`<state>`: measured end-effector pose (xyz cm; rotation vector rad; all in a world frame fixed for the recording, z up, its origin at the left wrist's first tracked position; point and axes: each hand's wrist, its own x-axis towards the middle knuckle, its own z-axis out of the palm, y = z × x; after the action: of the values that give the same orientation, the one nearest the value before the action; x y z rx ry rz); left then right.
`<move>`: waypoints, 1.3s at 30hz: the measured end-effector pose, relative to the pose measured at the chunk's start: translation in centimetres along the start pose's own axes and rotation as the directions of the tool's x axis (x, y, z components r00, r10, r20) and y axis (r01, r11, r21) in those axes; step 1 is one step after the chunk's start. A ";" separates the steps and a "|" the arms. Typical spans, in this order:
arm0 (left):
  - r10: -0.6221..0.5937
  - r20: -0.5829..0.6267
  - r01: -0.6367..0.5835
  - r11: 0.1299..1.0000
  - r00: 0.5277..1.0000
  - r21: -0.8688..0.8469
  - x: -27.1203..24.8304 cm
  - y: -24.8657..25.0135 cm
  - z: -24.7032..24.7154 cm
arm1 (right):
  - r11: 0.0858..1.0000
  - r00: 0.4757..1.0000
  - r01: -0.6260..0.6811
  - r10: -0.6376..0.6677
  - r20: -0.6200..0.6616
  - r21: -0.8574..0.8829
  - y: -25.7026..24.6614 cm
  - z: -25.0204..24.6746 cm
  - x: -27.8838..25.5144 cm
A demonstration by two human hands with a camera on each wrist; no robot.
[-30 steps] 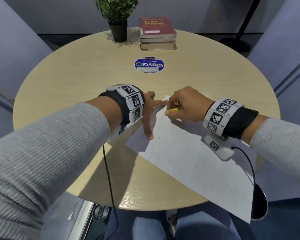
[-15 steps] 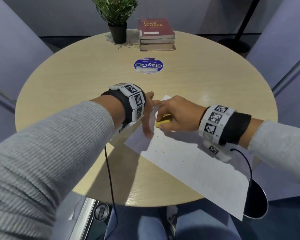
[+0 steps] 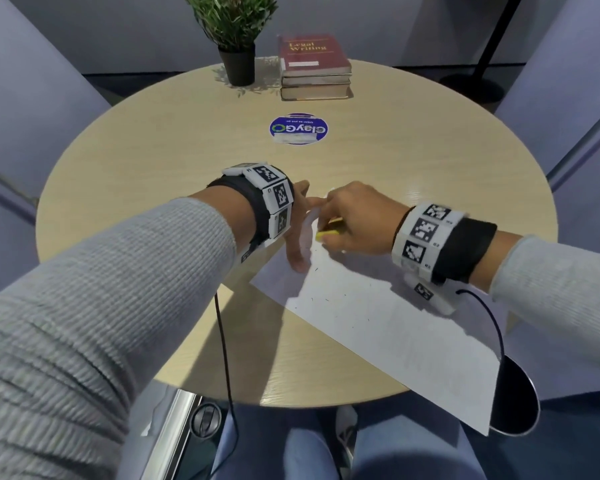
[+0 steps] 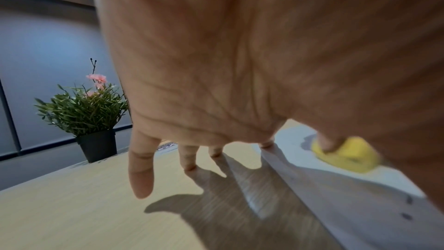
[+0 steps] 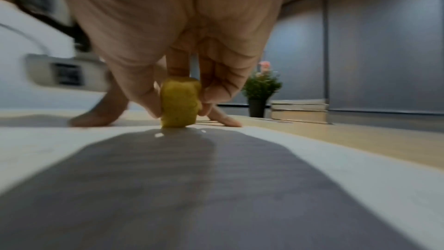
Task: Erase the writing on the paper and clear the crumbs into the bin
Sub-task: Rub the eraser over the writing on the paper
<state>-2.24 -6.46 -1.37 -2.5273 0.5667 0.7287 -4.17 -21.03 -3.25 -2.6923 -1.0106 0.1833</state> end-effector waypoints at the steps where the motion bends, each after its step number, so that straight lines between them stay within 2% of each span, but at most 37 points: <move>1: -0.007 0.011 0.007 1.000 1.000 0.001 0.0 -0.1 0.1 | 0.996 0.996 0.085 -0.086 0.036 0.030 -0.8 0.5 -0.3; 2: -0.004 0.012 0.004 1.000 1.000 -0.007 0.0 -0.2 0.1 | 0.990 0.989 0.133 -0.136 0.059 0.050 -1.0 0.8 -0.5; 3: -0.003 0.013 0.003 1.000 1.000 -0.014 0.1 -0.2 0.1 | 0.992 0.991 0.112 -0.115 0.062 0.055 -0.7 0.5 -0.5; 6: -0.003 0.009 0.003 1.000 1.000 -0.013 -0.2 0.0 -0.2 | 0.995 0.995 -0.096 0.096 -0.018 0.023 1.3 -0.7 0.3; 8: -0.012 0.011 0.012 1.000 1.000 -0.005 -0.1 0.0 -0.1 | 0.998 0.998 -0.065 0.065 -0.026 -0.008 0.9 -0.4 0.3; 11: -0.028 0.015 0.028 1.000 0.999 -0.007 -0.1 0.0 0.2 | 0.990 0.991 0.129 -0.131 0.037 0.055 -1.1 0.7 -0.4; 13: -0.020 0.002 0.020 1.000 1.000 -0.006 -0.1 0.0 0.2 | 0.996 0.998 0.055 -0.058 0.036 0.076 -0.4 0.1 -0.3; 16: -0.015 0.001 0.015 1.000 1.000 0.002 -0.3 0.1 0.0 | 0.999 0.999 -0.043 0.043 -0.014 0.004 0.7 -0.2 0.3; 20: -0.031 0.006 0.031 0.999 0.999 0.016 -0.2 0.1 0.0 | 0.997 0.999 0.046 -0.048 0.024 0.063 -0.2 0.6 -0.2; 23: -0.024 -0.005 0.024 0.999 1.000 -0.025 -0.5 0.1 0.0 | 0.992 0.991 -0.115 0.117 -0.056 0.045 1.8 -0.7 0.5; 25: -0.021 -0.010 0.021 0.999 1.000 -0.033 -0.5 0.1 0.0 | 0.985 0.979 -0.174 0.173 -0.104 0.000 2.5 -0.6 0.8; 29: -0.014 -0.041 0.014 1.000 0.999 -0.013 -0.5 0.1 -0.1 | 0.995 0.994 -0.101 0.102 -0.040 0.025 1.7 0.0 0.5; 33: -0.029 -0.027 0.028 0.999 0.999 -0.022 -1.1 0.3 -0.4 | 0.974 0.967 -0.228 0.228 -0.111 0.014 3.2 -0.8 1.2; 37: -0.018 -0.050 0.020 0.999 0.999 0.047 -1.2 0.8 -1.0 | 0.985 0.983 -0.170 0.172 -0.062 0.032 2.6 -0.3 0.8; 39: 0.013 -0.057 -0.010 0.999 0.998 0.046 -1.2 1.4 -1.4 | 0.975 0.972 -0.216 0.220 -0.085 0.051 3.3 -0.7 1.1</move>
<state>-3.30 -8.01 -0.03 -2.5107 0.6106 0.6422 -1.12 -22.83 -3.52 -2.7419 -0.6761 0.1211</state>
